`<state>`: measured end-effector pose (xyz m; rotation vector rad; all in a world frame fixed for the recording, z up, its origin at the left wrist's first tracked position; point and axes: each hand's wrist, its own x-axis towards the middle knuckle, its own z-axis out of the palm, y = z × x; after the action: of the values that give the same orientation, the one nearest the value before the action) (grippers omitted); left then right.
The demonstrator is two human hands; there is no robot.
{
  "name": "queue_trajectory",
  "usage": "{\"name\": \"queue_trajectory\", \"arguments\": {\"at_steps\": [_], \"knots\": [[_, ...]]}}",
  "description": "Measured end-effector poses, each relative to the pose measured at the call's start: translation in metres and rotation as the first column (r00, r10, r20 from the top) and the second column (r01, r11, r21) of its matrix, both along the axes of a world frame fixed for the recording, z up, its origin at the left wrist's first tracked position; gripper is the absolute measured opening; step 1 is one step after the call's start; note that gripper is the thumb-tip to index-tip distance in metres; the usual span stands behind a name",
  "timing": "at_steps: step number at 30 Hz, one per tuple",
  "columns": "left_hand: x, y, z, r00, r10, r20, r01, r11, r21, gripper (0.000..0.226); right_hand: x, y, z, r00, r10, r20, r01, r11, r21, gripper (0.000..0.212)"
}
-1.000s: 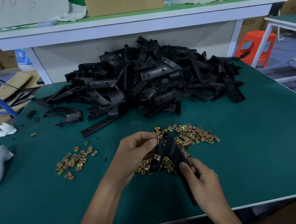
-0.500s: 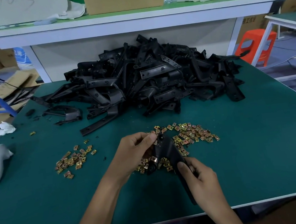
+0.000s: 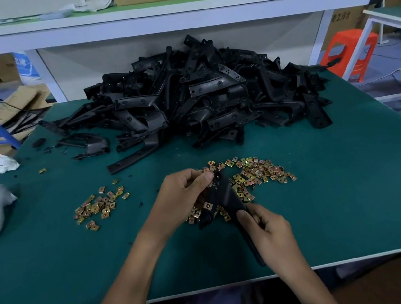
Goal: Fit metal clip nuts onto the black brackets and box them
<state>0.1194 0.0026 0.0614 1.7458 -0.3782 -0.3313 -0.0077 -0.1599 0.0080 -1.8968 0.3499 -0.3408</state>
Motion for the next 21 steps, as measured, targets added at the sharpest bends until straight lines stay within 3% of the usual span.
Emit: {"name": "queue_trajectory", "arguments": {"at_steps": [6, 13, 17, 21], "knots": [[-0.006, 0.003, 0.001, 0.994, 0.027, 0.109, -0.038, 0.994, 0.107, 0.042, 0.001, 0.000, -0.004, 1.000, 0.006, -0.011, -0.006, 0.999, -0.043, 0.019], [-0.024, -0.005, -0.012, 0.989, 0.051, 0.140, -0.076, 0.980, 0.184, 0.017, 0.001, 0.004, -0.010, 0.998, -0.065, -0.002, 0.064, 0.984, -0.165, 0.015], [-0.037, -0.017, -0.014, 0.990, 0.053, 0.129, -0.076, 0.982, 0.175, 0.054, -0.001, 0.010, -0.015, 0.982, -0.188, 0.021, 0.189, 0.971, -0.145, 0.004], [-0.039, -0.030, -0.004, 0.969, 0.169, 0.178, -0.200, 0.965, 0.170, 0.042, -0.006, 0.014, -0.009, 0.975, -0.212, 0.059, 0.217, 0.972, -0.086, 0.008]]}}
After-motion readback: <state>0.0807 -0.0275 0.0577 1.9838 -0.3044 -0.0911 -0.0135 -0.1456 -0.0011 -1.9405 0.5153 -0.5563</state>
